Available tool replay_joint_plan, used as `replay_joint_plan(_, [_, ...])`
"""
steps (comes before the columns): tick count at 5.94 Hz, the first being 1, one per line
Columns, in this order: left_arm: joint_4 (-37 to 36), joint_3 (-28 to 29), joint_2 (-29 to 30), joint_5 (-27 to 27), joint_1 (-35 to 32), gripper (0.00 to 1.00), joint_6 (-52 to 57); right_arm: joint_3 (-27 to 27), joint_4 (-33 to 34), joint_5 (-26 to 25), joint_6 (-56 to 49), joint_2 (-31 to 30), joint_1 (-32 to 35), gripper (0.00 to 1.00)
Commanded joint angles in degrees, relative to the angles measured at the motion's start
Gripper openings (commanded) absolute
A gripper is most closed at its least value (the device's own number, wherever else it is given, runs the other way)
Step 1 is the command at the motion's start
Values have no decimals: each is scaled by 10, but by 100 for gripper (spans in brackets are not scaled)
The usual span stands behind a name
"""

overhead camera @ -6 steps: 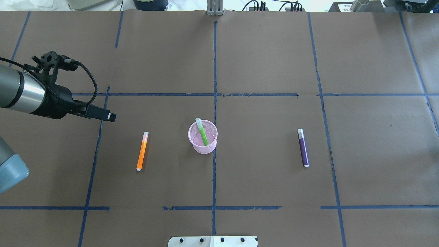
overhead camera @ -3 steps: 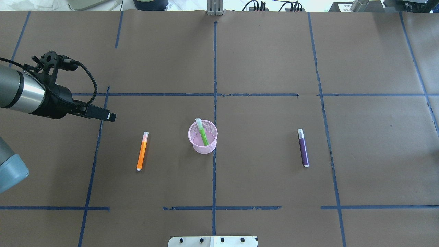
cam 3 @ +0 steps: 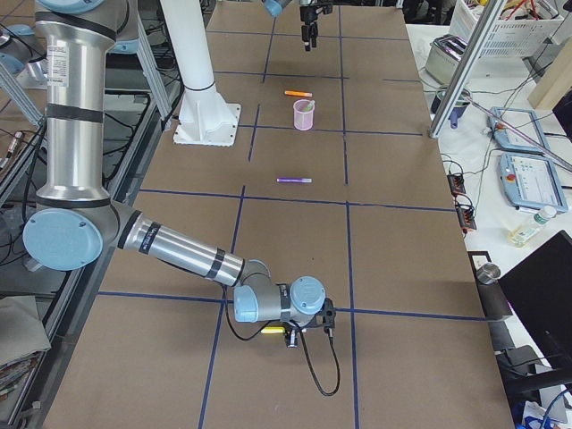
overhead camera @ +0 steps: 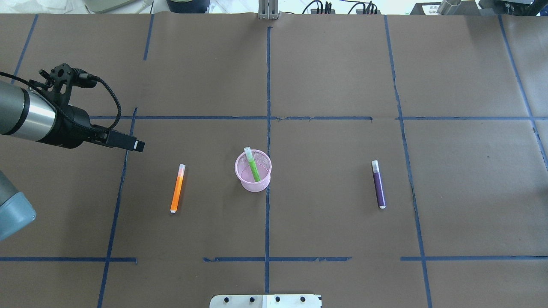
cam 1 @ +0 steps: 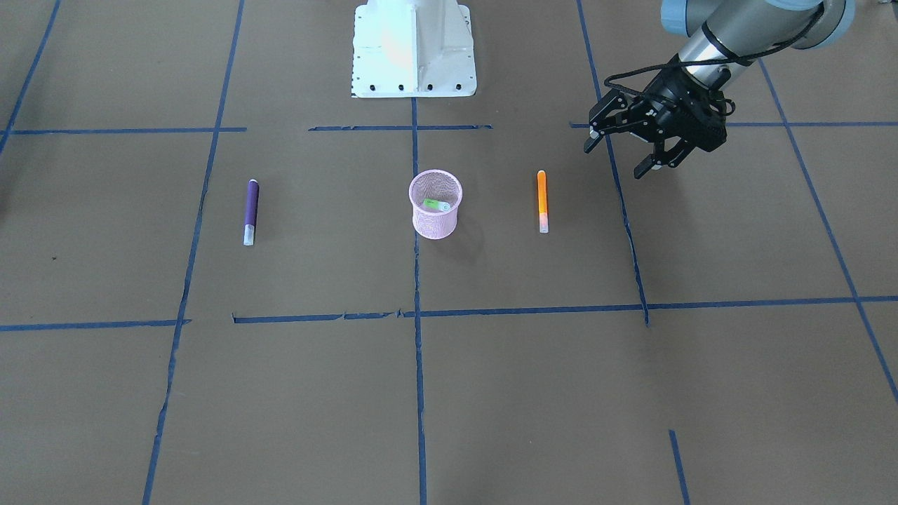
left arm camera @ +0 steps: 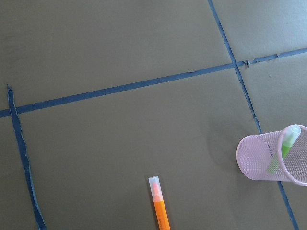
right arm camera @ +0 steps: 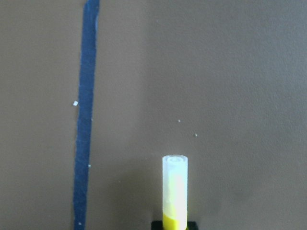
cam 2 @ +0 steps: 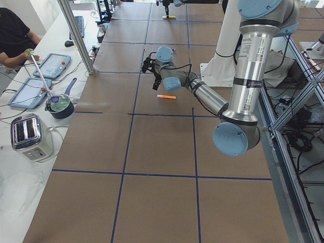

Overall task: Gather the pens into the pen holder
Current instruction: 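Lower the right gripper onto the yellow highlighter and close it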

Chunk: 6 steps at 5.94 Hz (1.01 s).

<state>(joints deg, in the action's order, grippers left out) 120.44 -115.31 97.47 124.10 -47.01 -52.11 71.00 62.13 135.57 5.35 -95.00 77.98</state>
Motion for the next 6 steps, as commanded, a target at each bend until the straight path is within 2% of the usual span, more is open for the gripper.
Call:
replay_joint_plan(1, [1, 0, 0, 0, 0, 100, -1, 66, -23, 2, 4, -24, 1, 0])
replay_joint_plan(2, [2, -2, -1, 0, 0, 100, -3, 151, -24, 2, 14, -47, 0, 0])
replay_joint_plan(3, [2, -4, -1, 0, 0, 100, -3, 228, -52, 0, 90, -56, -1, 0])
replay_joint_plan(4, [2, -5, 0, 0, 0, 100, -2, 252, -148, 0, 150, -62, -25, 0])
replay_joint_plan(5, [1, -4, 1, 0, 1, 100, -2, 252, -229, -1, 209, -62, -51, 0])
replay_joint_plan(6, [1, -4, 1, -1, 1, 100, 0, 263, -278, -2, 239, -57, -79, 1])
